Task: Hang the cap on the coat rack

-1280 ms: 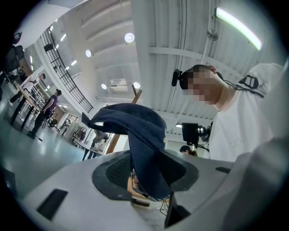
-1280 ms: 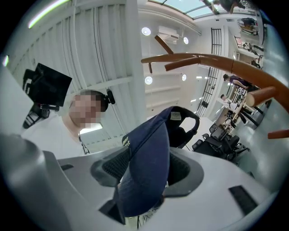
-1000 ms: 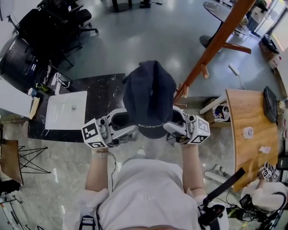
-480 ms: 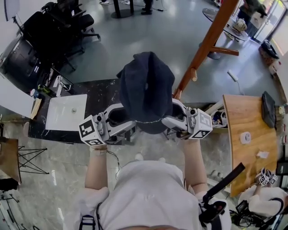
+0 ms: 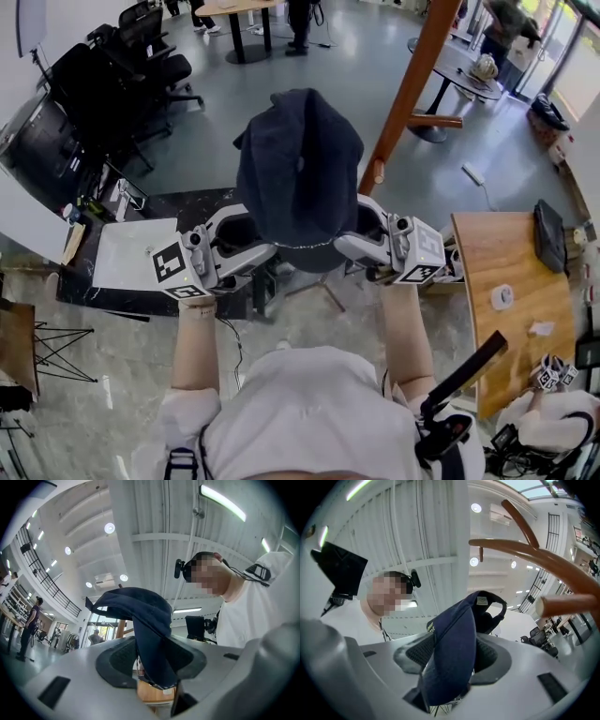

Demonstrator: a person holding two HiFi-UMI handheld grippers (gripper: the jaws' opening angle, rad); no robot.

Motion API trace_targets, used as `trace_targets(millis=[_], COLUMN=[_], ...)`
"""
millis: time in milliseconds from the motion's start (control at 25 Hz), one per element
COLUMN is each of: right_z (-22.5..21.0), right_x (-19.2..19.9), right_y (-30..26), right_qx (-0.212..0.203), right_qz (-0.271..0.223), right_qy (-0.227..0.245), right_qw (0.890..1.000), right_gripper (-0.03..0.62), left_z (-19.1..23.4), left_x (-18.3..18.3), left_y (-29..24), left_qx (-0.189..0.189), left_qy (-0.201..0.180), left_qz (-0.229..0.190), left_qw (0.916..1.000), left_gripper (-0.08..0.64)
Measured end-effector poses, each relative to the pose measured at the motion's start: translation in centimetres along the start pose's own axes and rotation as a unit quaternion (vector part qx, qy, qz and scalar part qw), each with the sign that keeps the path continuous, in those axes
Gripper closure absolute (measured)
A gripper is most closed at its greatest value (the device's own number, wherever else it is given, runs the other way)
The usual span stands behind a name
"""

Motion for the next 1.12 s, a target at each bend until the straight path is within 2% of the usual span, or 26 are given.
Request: trace_targets(millis=[240, 440, 800, 1120], right_z=[1.5, 2.6, 4.7, 5.4], right_x=[-3.7, -5.8, -7.0, -5.5], right_y=[0.1, 2.4, 6.8, 11.0], right_qx=[0.002, 0.026, 0.082, 0.120], right_qz=[-0.009, -0.018, -0.020, -0.014], right_qy=[0.048, 0.082, 0.112, 0.098], right_qw=[0.999, 0.996, 0.990, 0.988], right_gripper=[0.344, 0.344, 0.344, 0.344], left_z=[0.5, 0.8, 0.6, -0.4], left_x=[-1.9, -1.5, 1.3, 5.5], left_y=[-3.1, -6.2, -9.9, -11.0], left_qx=[0.044, 0.085, 0.135, 0.142], left_qy=[-0.021, -0.021, 0.018, 0.062], left_qz=[-0.012, -0.009, -0.008, 0.004], left_qw=[0.9987, 0.9961, 0.9906, 0.9879], left_gripper=[0.391, 0.391, 0.391, 0.391])
Point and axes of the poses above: the fingertips, and each gripper's own axes: y backward along the fingers, z to its left, x out of its underside, the point moved 7 cm from there along y, backward along the fingers, and after that the axes turned 7 degrees about x, right-handed, at the moved point
